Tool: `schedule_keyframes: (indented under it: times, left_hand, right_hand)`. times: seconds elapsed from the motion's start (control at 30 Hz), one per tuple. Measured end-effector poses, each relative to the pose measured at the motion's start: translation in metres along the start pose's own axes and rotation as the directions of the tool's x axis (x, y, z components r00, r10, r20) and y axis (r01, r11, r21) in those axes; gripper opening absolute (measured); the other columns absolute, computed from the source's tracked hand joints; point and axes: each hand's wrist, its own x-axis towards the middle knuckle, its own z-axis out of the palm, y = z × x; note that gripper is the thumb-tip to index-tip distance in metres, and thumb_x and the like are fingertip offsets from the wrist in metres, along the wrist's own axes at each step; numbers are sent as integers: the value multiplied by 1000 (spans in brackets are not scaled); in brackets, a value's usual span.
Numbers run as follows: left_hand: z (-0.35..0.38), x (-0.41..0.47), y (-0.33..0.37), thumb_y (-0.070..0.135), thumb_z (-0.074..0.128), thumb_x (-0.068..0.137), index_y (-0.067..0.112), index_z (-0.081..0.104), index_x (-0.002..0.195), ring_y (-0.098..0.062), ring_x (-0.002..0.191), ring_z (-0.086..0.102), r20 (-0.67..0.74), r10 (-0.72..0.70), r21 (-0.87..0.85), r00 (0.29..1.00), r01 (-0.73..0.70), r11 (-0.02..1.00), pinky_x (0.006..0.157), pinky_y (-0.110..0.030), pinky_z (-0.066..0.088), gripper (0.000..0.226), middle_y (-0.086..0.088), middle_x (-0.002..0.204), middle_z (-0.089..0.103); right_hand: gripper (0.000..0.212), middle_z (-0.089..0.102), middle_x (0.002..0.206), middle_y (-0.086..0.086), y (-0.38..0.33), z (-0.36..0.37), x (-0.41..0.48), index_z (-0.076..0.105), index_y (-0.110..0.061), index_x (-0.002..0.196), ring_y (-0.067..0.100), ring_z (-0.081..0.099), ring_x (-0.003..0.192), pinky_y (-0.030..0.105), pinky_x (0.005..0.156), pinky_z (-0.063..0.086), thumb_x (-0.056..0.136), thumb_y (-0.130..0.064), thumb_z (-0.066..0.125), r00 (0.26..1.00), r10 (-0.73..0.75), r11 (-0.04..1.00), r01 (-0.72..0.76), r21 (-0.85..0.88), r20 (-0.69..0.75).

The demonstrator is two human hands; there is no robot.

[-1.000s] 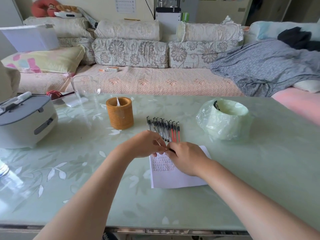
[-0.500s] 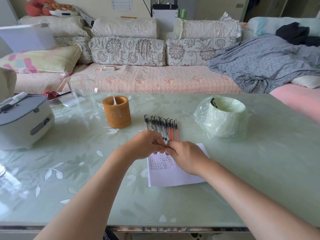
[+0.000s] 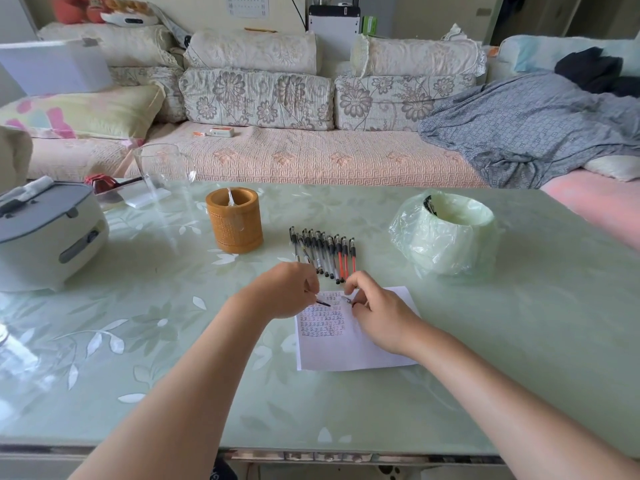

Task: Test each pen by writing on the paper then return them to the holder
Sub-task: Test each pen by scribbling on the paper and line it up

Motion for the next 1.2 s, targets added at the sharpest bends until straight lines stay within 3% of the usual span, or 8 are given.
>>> schedule_keyframes:
  times: [0.1, 0.2, 0.27, 0.37, 0.47, 0.63, 0.77, 1.2]
  left_hand:
    - [4, 0, 0, 19, 59, 89, 30, 60, 91, -15, 92, 62, 57, -19, 43, 998, 17, 999, 83, -33, 54, 11, 6, 100, 65]
    - [9, 1, 2, 21, 61, 90, 28, 63, 100, -15, 95, 61, 125, -12, 83, 992, 1, 997, 86, -33, 53, 13, 6, 104, 64]
    - [13, 3, 1, 23, 66, 88, 26, 63, 103, -15, 96, 59, 132, 11, 93, 991, -24, 995, 88, -33, 52, 16, 5, 104, 63]
    - [18, 5, -3, 24, 69, 85, 27, 62, 102, -15, 97, 58, 119, 27, 85, 993, -37, 996, 89, -35, 52, 18, 4, 104, 61]
    - [21, 7, -5, 28, 72, 83, 26, 62, 101, -15, 93, 59, 92, 35, 56, 995, -41, 998, 86, -33, 53, 21, 4, 101, 62]
    - [28, 9, -2, 48, 77, 75, 23, 60, 106, -12, 84, 54, 71, 29, -12, 997, -28, 1000, 72, -25, 46, 43, 6, 95, 57]
    - [36, 12, 3, 54, 78, 70, 24, 59, 103, -14, 85, 51, 14, 47, 22, 999, -47, 999, 73, -27, 44, 49, 9, 89, 54]
    - [41, 18, -2, 57, 77, 69, 26, 57, 104, -14, 93, 46, 47, 29, -14, 998, -28, 1000, 78, -27, 42, 51, 9, 93, 52]
  right_hand:
    - [38, 61, 74, 1, 1, 4, 2, 66, -24, 88, 10, 52, 55, 25, 54, 42, 93, 1, 39, 996, 81, 974, -71, 214, -39]
    - [53, 64, 91, 8, -3, 7, 1, 69, -17, 99, 17, 57, 62, 27, 43, 44, 87, 15, 29, 990, 144, 857, -131, 498, 12]
    - [59, 64, 96, 8, -2, 7, 2, 65, -18, 109, 20, 58, 68, 26, 46, 45, 85, 21, 29, 993, 108, 848, -113, 518, 40]
    - [40, 56, 85, 13, 1, 9, 0, 63, -17, 110, 15, 54, 60, 24, 42, 39, 93, 14, 45, 997, 56, 814, -76, 577, 52]
    - [13, 58, 71, 9, 2, 8, -4, 65, -9, 102, 13, 53, 51, 22, 40, 34, 99, -11, 53, 998, 48, 855, -56, 516, 28]
    - [12, 63, 62, 16, 6, 7, -6, 60, -5, 86, 25, 53, 42, 23, 41, 39, 83, 0, 49, 998, 65, 853, -68, 517, 23]
    - [17, 57, 60, 15, 9, 7, -5, 54, 0, 80, 11, 49, 39, 19, 39, 35, 81, 16, 54, 999, 53, 873, -44, 486, -5]
    - [28, 46, 50, -13, 21, 14, 0, 49, -17, 61, 7, 37, 47, 24, 48, 29, 73, 2, 66, 998, -42, 936, 53, 347, -40]
